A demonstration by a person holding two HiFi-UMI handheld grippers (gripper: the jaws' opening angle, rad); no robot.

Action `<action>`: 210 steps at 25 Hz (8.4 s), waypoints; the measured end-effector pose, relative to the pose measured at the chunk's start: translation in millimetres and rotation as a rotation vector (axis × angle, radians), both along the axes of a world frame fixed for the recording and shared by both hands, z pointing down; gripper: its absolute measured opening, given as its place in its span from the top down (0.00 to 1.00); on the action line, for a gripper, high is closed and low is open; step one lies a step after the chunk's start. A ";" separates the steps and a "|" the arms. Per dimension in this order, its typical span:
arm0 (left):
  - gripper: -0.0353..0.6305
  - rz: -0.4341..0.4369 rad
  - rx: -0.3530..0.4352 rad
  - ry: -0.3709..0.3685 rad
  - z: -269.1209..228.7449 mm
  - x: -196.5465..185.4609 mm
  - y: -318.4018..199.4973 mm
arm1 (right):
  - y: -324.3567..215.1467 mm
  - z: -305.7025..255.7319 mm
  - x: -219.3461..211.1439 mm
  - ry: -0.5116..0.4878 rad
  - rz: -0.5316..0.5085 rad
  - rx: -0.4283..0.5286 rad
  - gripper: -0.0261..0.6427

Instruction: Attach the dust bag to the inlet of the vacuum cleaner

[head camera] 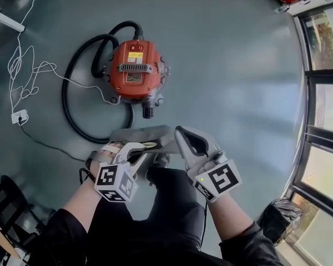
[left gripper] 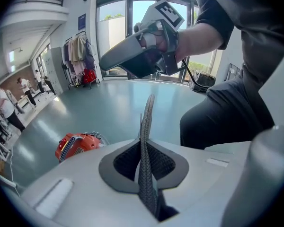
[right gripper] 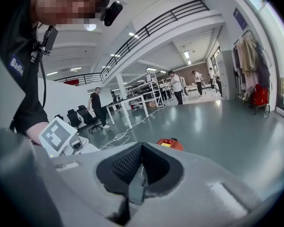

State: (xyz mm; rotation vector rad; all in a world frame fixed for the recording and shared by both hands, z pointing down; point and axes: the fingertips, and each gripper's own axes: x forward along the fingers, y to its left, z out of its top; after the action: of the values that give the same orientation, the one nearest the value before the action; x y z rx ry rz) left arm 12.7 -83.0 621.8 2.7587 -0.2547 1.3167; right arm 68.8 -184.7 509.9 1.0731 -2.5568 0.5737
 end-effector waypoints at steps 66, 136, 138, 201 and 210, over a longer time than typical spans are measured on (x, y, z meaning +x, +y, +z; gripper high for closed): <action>0.88 -0.012 -0.045 0.059 182.7 13.4 -83.0 | -186.6 231.2 -79.2 0.204 -0.517 0.327 0.70; 0.67 -0.024 0.193 -0.018 175.3 -2.6 -104.5 | -183.3 231.1 -93.9 0.168 -0.579 0.281 0.73; 0.60 -0.028 0.184 -0.003 172.8 -3.3 -104.7 | -184.2 230.4 -93.3 0.168 -0.579 0.284 0.73; 0.67 -0.615 0.243 0.256 -389.6 -137.8 83.4 | 159.3 -228.2 -71.9 -0.052 -0.401 0.057 0.75; 0.69 -0.495 0.263 0.418 -401.0 -167.4 158.5 | 229.1 -259.2 -126.5 -0.095 -0.195 0.066 0.74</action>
State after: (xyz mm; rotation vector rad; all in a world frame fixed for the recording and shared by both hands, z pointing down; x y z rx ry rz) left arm -154.7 75.5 220.8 2.8095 -1.0525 0.6109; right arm -57.8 44.4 250.7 0.8212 -2.7394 0.5040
